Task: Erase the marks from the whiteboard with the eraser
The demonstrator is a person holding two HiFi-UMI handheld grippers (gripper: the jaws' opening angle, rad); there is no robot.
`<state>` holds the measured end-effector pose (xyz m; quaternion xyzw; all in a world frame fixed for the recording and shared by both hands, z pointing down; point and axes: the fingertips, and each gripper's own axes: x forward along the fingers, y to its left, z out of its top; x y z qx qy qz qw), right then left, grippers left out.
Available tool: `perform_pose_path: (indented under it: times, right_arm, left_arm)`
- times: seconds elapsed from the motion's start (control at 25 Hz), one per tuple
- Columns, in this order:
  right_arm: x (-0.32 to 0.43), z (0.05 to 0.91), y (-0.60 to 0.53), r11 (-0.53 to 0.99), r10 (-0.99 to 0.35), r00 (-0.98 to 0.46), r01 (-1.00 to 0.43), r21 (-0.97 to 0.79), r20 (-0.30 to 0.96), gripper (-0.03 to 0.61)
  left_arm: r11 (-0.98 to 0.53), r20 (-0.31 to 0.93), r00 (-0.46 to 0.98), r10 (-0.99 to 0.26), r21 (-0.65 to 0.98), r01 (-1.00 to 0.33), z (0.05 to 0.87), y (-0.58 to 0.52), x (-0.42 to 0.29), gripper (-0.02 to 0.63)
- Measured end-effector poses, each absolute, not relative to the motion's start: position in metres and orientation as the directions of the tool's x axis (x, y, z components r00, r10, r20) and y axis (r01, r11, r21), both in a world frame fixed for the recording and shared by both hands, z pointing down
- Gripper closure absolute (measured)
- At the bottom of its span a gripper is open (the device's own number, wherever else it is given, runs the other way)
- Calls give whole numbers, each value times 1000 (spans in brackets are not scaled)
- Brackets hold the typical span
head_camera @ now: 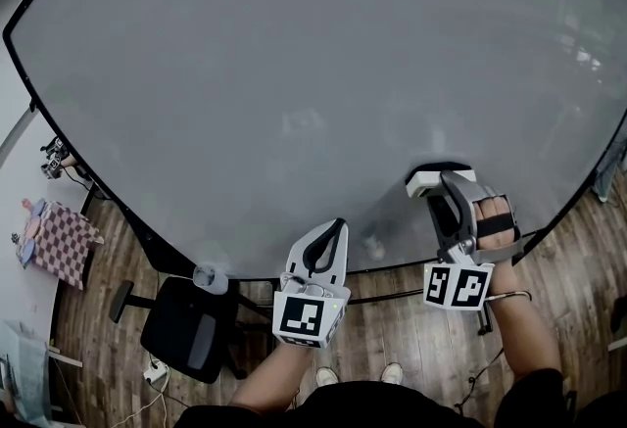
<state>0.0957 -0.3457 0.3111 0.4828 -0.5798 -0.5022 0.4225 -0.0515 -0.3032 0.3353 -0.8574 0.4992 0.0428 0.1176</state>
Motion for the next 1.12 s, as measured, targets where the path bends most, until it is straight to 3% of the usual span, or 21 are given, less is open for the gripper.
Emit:
perform_pose_path:
  times: [0.24, 0.6, 0.92, 1.12]
  right_arm:
    - [104, 319, -350, 65, -983, -182, -266, 962, 16, 331]
    - [83, 285, -284, 107, -950, -284, -681, 724, -126, 330]
    - [50, 299, -264, 245, -914, -367, -837, 490, -171, 330]
    - [42, 328, -264, 305, -917, -376, -879, 367, -138, 331]
  left_arm:
    - [-451, -201, 476, -856, -159, -878, 324, -313, -56, 595]
    - [-459, -205, 482, -852, -149, -876, 337, -287, -60, 595]
    - [-476, -226, 496, -838, -143, -868, 333, -283, -76, 595]
    - [-493, -205, 509, -836, -127, -861, 344, -279, -83, 595]
